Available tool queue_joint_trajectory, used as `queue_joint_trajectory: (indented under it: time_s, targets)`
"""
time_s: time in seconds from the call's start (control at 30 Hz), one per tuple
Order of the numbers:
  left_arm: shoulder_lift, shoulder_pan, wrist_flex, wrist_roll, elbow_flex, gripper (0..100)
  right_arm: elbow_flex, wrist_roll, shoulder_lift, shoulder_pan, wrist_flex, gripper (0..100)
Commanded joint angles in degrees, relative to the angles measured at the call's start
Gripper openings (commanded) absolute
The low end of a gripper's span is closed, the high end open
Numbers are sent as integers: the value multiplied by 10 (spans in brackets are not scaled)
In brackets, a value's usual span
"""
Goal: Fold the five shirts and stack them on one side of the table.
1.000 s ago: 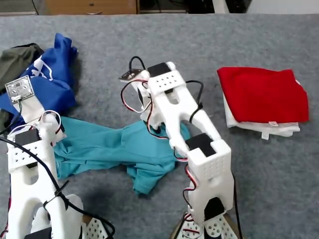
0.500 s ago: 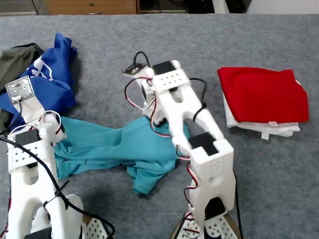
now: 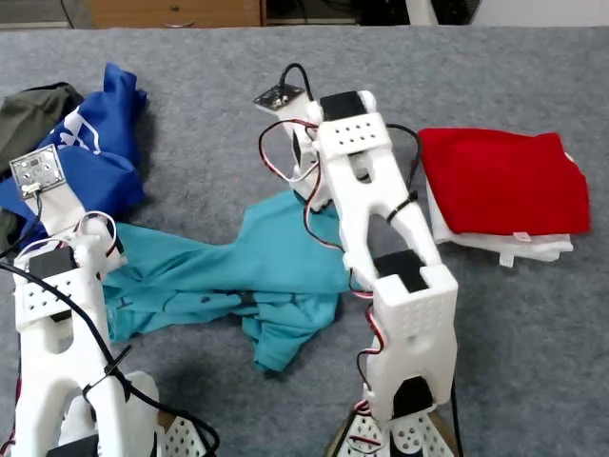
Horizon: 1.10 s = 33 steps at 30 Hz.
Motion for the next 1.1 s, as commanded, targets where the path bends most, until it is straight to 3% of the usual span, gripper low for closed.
queue_joint_trajectory:
  time_s: [0.0,0.17,0.4,0.87,1.07]
  targets:
    - [-5,4,-6,2,-2,19,13,6,-21,8,-46,16]
    - [-5,4,-5,2,-2,19,28,4,32,4,-135,65]
    - [-5,4,-7,2,-2,19,-80,4,133,45,-136,65]
    - [-5,5,-7,2,-2,19,-318,1,276,54,-1,72]
    - [-5,5,-8,2,-1,19,-463,-13,280,51,94,177]
